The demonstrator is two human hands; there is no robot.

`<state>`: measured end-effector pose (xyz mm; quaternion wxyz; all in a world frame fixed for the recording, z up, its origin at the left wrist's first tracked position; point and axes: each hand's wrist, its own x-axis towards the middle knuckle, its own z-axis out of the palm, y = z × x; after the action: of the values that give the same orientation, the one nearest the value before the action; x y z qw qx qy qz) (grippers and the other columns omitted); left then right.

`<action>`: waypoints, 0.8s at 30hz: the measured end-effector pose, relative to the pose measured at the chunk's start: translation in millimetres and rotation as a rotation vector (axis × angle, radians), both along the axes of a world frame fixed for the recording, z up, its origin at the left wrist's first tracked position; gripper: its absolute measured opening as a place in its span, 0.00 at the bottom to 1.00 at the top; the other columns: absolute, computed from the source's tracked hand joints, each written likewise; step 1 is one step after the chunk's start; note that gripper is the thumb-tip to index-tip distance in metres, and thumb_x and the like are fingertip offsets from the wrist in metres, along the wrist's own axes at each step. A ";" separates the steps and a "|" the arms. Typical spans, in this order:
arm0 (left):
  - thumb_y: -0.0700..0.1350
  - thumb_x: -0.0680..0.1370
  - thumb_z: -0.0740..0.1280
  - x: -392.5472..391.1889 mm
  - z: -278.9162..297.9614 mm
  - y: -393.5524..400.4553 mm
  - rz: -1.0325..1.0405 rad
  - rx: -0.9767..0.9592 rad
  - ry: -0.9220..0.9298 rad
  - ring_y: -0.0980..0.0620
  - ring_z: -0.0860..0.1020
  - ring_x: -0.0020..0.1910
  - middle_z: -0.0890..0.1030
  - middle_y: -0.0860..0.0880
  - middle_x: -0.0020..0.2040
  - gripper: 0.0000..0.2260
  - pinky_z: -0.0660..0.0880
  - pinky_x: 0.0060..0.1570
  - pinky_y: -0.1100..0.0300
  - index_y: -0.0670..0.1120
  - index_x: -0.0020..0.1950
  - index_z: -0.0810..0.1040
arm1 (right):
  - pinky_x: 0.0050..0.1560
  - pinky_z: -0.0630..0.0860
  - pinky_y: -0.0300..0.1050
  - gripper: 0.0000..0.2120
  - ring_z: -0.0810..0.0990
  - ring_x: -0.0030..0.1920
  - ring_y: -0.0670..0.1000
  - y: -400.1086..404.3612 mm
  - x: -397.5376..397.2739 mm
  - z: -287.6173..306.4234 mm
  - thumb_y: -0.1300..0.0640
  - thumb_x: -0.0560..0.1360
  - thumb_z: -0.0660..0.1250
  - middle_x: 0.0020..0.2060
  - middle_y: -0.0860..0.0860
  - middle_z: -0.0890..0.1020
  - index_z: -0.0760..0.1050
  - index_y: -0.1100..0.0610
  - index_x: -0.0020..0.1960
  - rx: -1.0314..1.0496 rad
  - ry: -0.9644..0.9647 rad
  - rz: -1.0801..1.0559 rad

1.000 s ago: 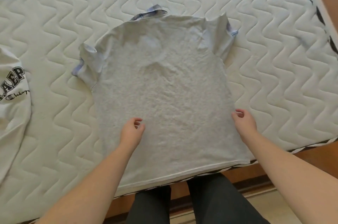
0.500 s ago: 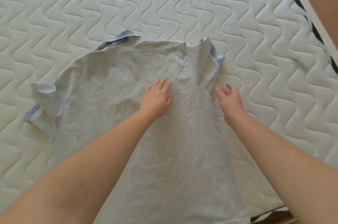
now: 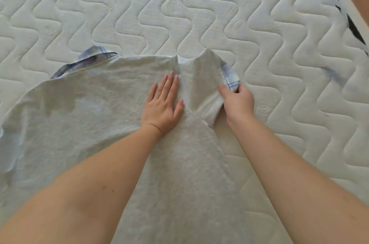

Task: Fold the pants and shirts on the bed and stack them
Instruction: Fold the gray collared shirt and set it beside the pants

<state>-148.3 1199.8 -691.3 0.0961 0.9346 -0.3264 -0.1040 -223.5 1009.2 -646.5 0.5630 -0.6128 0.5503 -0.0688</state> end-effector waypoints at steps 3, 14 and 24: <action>0.58 0.81 0.47 -0.3 0.0 1.6 0.007 -0.025 0.008 0.54 0.45 0.80 0.49 0.47 0.81 0.31 0.43 0.78 0.54 0.45 0.81 0.47 | 0.33 0.71 0.33 0.11 0.76 0.35 0.45 -4.9 -33.9 6.0 0.49 0.73 0.73 0.34 0.46 0.79 0.75 0.53 0.39 -0.122 0.085 0.018; 0.57 0.80 0.48 3.2 -5.2 0.2 -0.017 0.041 -0.002 0.52 0.47 0.80 0.51 0.48 0.81 0.31 0.46 0.78 0.51 0.46 0.81 0.50 | 0.50 0.74 0.32 0.18 0.79 0.45 0.37 -31.4 -32.2 22.1 0.34 0.72 0.66 0.43 0.37 0.82 0.77 0.48 0.51 -0.131 0.006 0.337; 0.57 0.81 0.47 4.6 -6.2 1.1 -0.040 0.062 0.011 0.52 0.46 0.80 0.49 0.50 0.81 0.30 0.43 0.78 0.51 0.47 0.81 0.49 | 0.47 0.69 0.33 0.18 0.76 0.49 0.35 -85.3 45.4 25.3 0.51 0.70 0.77 0.51 0.40 0.80 0.78 0.38 0.56 -0.039 0.065 0.926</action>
<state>-143.8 1200.9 -697.5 0.0669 0.9297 -0.3413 -0.1209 -178.1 924.0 -621.2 0.5052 -0.8064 0.2348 0.1985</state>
